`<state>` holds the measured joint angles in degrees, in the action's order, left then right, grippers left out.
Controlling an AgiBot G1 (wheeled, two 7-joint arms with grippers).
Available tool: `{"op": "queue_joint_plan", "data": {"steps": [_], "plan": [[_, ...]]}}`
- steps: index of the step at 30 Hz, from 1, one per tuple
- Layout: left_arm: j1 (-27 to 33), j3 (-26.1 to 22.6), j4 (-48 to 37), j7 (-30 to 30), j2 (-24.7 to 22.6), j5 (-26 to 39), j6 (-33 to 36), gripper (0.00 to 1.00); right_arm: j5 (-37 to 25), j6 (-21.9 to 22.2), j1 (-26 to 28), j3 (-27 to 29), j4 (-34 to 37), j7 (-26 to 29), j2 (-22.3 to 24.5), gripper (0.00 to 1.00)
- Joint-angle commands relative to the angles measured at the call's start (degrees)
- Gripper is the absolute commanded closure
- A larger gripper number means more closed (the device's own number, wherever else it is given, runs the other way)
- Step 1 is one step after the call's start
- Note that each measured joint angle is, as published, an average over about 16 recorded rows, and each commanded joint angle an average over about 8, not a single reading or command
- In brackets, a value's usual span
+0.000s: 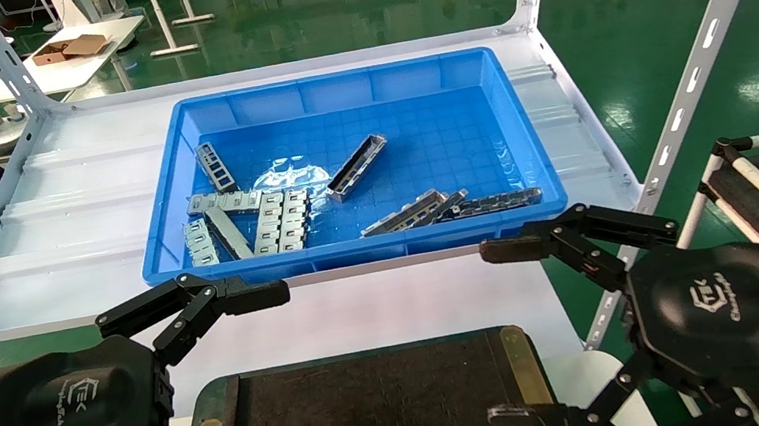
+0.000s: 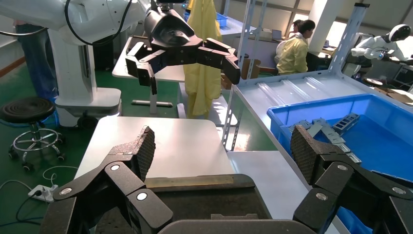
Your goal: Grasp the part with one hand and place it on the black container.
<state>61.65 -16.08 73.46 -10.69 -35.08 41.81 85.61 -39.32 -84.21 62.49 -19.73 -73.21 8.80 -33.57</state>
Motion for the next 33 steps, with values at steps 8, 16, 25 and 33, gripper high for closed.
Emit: {"op": "queue_joint_plan", "data": {"steps": [8, 16, 25, 33], "plan": [[0.0, 0.0, 0.0, 0.0, 0.0, 0.0, 0.0, 0.0, 0.0, 0.0, 0.0, 0.0, 0.0, 0.0, 0.0, 0.0], [0.0, 0.0, 0.0, 0.0, 0.0, 0.0, 0.0, 0.0, 0.0, 0.0, 0.0, 0.0, 0.0, 0.0, 0.0, 0.0], [0.0, 0.0, 0.0, 0.0, 0.0, 0.0, 0.0, 0.0, 0.0, 0.0, 0.0, 0.0, 0.0, 0.0, 0.0, 0.0], [0.0, -0.2, 0.3, -0.1, 0.1, 0.4, -0.3, 0.0, 0.0, 0.0, 0.0, 0.0, 0.0, 0.0, 0.0, 0.0]]}}
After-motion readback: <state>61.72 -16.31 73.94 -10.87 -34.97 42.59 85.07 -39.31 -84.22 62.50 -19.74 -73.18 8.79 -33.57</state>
